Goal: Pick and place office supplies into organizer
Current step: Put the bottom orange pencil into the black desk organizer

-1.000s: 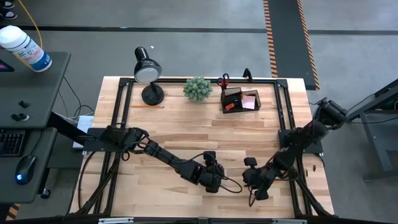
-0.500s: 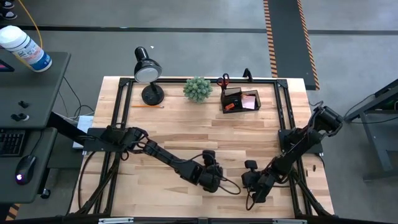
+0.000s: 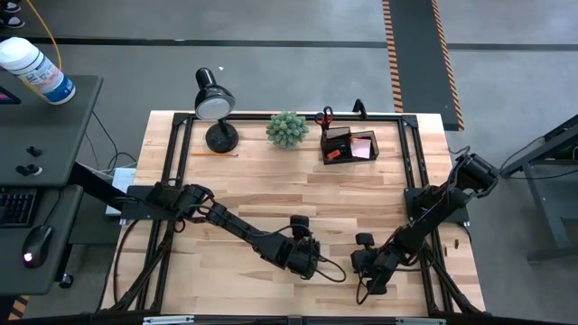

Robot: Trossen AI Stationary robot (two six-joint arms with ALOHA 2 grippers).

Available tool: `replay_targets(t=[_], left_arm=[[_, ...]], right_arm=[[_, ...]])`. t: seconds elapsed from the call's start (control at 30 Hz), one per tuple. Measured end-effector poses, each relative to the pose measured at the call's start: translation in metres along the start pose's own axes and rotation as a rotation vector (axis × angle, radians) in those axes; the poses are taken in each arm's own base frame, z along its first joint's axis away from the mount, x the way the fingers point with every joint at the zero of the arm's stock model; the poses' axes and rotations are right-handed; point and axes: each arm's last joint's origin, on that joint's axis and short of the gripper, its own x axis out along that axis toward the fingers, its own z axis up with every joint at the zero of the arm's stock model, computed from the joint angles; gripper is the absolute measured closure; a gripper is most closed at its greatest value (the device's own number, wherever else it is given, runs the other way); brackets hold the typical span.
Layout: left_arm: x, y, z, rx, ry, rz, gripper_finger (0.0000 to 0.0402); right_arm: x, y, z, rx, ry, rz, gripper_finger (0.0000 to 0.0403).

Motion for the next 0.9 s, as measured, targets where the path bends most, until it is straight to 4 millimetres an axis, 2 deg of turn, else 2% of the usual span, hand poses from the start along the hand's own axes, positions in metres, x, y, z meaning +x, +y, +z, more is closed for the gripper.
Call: replay_targets(t=[0.2, 0.5, 0.67, 0.9], left_arm=[[0.0, 0.0, 0.0, 0.001, 0.001, 0.0, 0.0232], [-0.004, -0.005, -0.005, 0.018, 0.026, 0.031, 0.0232], [-0.007, -0.006, -0.01, 0.023, 0.05, 0.074, 0.0232], [-0.01, -0.006, -0.016, 0.031, 0.086, 0.116, 0.0232]], right_arm=[[0.0, 0.0, -0.002, -0.026, 0.03, 0.021, 0.0392], [0.0, 0.0, -0.001, -0.114, 0.025, 0.014, 0.0396], [-0.003, -0.002, 0.011, -0.199, 0.04, -0.034, 0.0399], [-0.014, -0.008, 0.04, -0.339, 0.04, -0.244, 0.04]])
